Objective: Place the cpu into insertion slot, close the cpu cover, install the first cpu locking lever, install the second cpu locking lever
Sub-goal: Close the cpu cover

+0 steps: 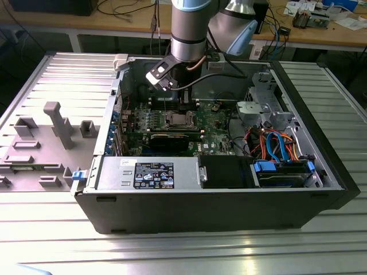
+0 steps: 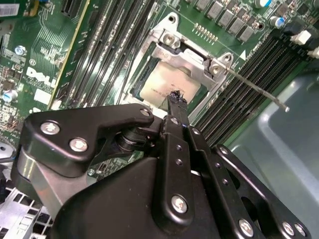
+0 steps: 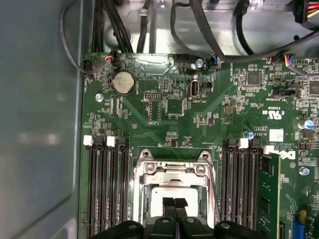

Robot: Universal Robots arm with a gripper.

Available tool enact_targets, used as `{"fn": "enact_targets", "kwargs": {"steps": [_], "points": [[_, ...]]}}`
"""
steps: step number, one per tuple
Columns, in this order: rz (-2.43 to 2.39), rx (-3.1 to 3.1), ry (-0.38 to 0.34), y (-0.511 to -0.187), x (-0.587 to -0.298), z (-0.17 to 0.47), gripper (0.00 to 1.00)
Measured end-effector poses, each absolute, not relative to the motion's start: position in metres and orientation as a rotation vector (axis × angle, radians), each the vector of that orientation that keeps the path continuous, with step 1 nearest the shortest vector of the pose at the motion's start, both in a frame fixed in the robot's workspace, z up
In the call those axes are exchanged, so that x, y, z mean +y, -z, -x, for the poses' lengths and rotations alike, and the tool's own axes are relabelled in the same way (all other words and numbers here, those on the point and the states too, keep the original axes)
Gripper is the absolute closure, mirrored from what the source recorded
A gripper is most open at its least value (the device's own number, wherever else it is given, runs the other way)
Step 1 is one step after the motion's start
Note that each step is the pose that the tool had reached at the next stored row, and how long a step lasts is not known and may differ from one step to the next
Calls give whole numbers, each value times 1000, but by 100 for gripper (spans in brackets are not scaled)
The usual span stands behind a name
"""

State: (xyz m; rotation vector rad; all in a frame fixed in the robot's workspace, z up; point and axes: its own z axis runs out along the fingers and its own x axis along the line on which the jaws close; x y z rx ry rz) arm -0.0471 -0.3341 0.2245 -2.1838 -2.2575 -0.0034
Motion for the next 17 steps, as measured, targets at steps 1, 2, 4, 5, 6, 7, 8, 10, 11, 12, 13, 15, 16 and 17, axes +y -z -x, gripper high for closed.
{"fn": "enact_targets", "kwargs": {"steps": [1,2,4,5,6,7,8,10,11,12,13,15,16,17], "points": [[2182,-2259,4,-223,-334,48,89],[2180,-2261,4,-222,-335,50,89],[2171,-2267,7,-220,-335,54,89],[2168,-2269,7,-219,-335,55,89],[2166,-2272,7,-219,-335,57,89],[2164,-2273,7,-218,-335,59,89],[2164,-2274,7,-218,-335,60,89],[2162,-2275,8,-218,-335,64,89],[2161,-2276,8,-217,-335,65,89],[2161,-2276,8,-217,-335,65,89],[2160,-2276,8,-217,-335,66,89],[2161,-2276,8,-217,-335,66,89],[2161,-2276,8,-217,-335,66,89],[2161,-2276,8,-217,-335,66,89]]}}
